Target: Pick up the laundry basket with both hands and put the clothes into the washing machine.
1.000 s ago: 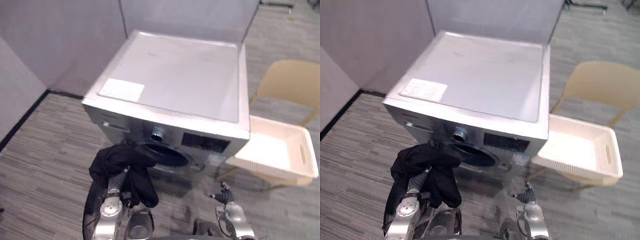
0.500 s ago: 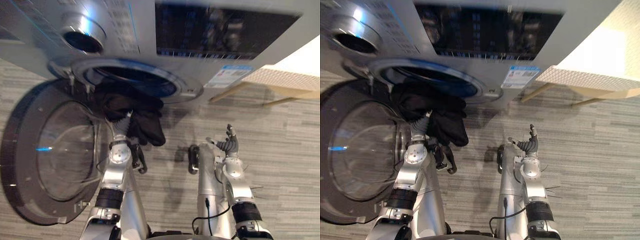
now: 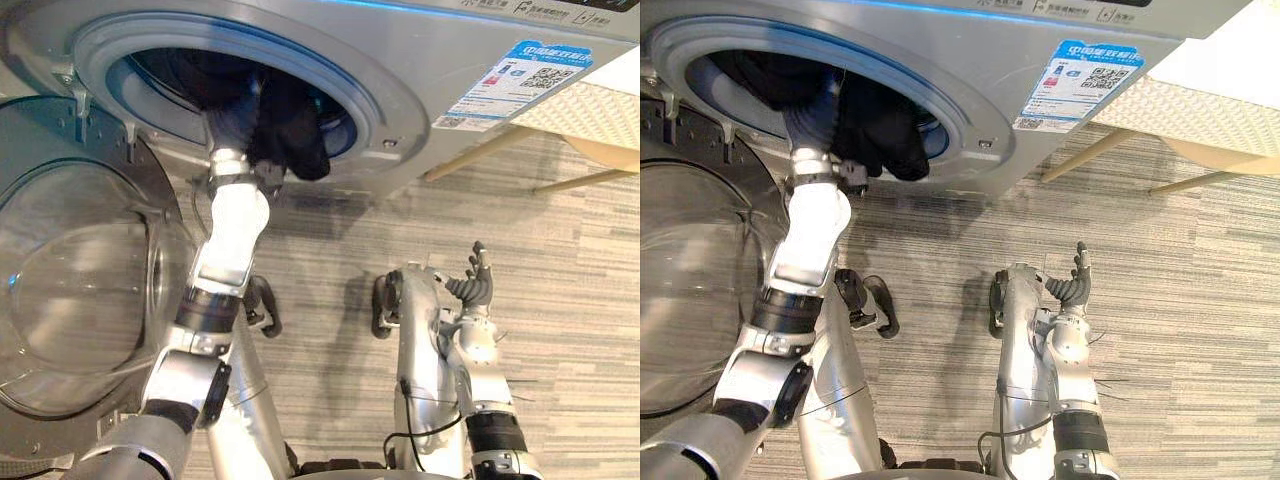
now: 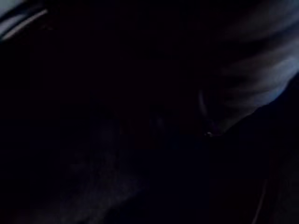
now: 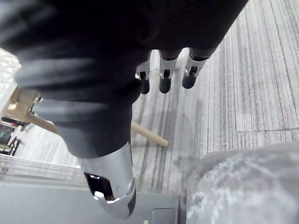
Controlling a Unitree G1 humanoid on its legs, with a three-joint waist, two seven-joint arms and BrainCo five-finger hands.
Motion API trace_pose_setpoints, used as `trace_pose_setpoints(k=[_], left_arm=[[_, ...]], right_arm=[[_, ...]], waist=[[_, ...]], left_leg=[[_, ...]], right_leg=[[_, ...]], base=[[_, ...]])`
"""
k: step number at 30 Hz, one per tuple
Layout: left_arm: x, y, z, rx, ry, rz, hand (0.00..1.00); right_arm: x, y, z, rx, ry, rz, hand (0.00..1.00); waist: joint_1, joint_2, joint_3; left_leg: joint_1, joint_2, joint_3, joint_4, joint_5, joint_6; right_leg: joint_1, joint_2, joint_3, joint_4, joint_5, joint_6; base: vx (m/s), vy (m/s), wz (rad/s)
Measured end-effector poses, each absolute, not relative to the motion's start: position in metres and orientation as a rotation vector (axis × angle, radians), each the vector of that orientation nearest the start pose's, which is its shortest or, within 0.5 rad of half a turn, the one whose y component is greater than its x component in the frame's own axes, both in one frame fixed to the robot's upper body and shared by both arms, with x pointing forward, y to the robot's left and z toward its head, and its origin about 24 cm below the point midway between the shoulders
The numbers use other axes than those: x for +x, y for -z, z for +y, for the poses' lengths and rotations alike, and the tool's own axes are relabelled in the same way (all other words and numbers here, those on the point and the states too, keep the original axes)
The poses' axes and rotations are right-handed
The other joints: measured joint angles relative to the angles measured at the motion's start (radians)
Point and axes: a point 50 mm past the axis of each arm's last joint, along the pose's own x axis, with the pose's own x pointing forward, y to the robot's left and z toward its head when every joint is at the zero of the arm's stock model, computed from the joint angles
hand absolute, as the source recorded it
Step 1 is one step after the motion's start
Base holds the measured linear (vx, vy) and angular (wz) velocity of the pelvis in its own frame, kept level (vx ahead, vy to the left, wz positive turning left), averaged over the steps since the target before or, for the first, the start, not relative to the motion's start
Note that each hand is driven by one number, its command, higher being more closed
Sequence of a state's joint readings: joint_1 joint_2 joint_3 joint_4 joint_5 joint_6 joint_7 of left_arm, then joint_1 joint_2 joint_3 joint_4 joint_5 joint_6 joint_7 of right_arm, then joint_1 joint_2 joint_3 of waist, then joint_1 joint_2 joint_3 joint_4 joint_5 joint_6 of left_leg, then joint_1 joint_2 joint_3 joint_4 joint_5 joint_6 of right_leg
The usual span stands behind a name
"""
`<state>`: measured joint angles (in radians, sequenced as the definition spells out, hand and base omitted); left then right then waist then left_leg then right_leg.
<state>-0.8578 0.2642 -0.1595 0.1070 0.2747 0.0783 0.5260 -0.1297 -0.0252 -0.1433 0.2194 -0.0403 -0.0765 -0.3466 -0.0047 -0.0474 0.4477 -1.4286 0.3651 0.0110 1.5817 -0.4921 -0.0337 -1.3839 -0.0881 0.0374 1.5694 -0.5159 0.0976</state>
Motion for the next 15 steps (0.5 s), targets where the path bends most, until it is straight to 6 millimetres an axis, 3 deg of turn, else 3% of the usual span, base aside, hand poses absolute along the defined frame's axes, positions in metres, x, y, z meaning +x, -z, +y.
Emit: trace_pose_setpoints(k=[4,10,11,15], left_arm=[[0.338,-0.294,0.114,0.484,-0.401,-0.87,1.0],[0.348,-0.341,0.108,0.667,-0.496,-0.97,1.0],[0.351,-0.356,0.109,0.701,-0.517,-0.983,0.0],[0.356,-0.389,0.113,0.766,-0.547,-0.984,0.0]], right_arm=[[0.271,-0.03,-0.194,-0.05,0.444,0.004,0.0],[0.276,-0.033,-0.188,-0.046,0.417,-0.024,0.0],[0.277,-0.034,-0.187,-0.044,0.414,-0.03,0.0],[0.279,-0.037,-0.182,-0.041,0.38,-0.053,0.0]], waist=[[-0.011,-0.02,0.0],[-0.037,-0.047,-0.008],[-0.039,-0.049,-0.01],[-0.05,-0.067,-0.021]], left_leg=[[-0.01,-0.002,-0.004,-0.008,0.002,-0.001],[-0.052,-0.005,-0.003,-0.049,0.028,0.0],[-0.06,0.002,-0.002,-0.05,0.028,0.0],[-0.084,0.018,0.005,-0.052,0.028,0.0]], right_leg=[[-0.005,-0.001,-0.007,-0.013,0.001,-0.002],[-0.039,0.001,-0.023,-0.061,0.021,-0.011],[-0.046,0.007,-0.023,-0.068,0.026,-0.01],[-0.079,0.022,-0.017,-0.076,0.036,-0.009]], base=[[0.04,-0.03,0.0],[0.05,-0.025,-0.03],[0.04,-0.002,-0.2],[0.04,-0.014,-0.15]])
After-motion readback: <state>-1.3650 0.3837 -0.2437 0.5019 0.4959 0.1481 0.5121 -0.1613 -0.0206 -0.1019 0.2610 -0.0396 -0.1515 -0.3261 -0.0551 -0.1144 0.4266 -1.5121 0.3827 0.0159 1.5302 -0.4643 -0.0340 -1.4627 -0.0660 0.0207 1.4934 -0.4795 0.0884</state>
